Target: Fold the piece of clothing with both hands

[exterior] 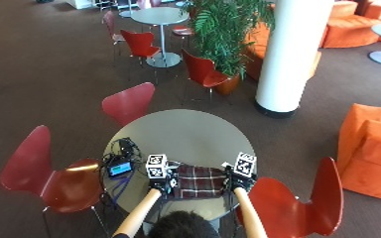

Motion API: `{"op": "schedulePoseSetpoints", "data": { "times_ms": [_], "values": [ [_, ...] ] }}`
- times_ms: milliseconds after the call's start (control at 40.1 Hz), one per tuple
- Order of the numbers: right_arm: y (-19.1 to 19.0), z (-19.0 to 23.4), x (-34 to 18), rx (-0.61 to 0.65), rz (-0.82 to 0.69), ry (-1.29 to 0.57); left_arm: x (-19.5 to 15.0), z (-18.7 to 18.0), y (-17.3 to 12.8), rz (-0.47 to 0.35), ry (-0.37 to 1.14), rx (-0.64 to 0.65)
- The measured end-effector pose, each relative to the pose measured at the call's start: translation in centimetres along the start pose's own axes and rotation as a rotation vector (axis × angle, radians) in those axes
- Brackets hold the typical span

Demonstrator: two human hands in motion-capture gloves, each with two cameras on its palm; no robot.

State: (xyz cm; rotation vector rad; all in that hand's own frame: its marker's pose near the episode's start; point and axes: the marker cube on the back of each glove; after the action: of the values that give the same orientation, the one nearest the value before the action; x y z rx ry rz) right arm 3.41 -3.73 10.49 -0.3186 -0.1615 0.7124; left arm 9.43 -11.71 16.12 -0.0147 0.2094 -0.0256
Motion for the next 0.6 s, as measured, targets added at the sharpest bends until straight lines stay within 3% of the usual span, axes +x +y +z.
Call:
{"op": "schedulePoseSetpoints", "data": {
  "times_ms": [125,249,349,498,598],
  "values": [
    [-0.9,0.7,-0.1,0.103,-0.038,0.028,0.1,2.6,-1.3,-0.026,-0.056,-0.016],
    [-0.8,0.4,0.8,0.163,0.038,0.010,1.3,3.8,0.2,-0.052,-0.023,-0.117],
    [-1.1,0.0,0.8,0.223,0.039,-0.002,1.6,4.0,0.4,-0.051,-0.032,-0.111],
    [-1.5,-0.1,0.9,0.186,0.013,-0.064,1.2,4.3,-0.5,-0.056,-0.100,-0.025],
    [-1.4,-1.4,1.5,0.142,0.047,-0.135,1.6,4.4,-0.6,0.008,-0.029,-0.056]
  ]
}}
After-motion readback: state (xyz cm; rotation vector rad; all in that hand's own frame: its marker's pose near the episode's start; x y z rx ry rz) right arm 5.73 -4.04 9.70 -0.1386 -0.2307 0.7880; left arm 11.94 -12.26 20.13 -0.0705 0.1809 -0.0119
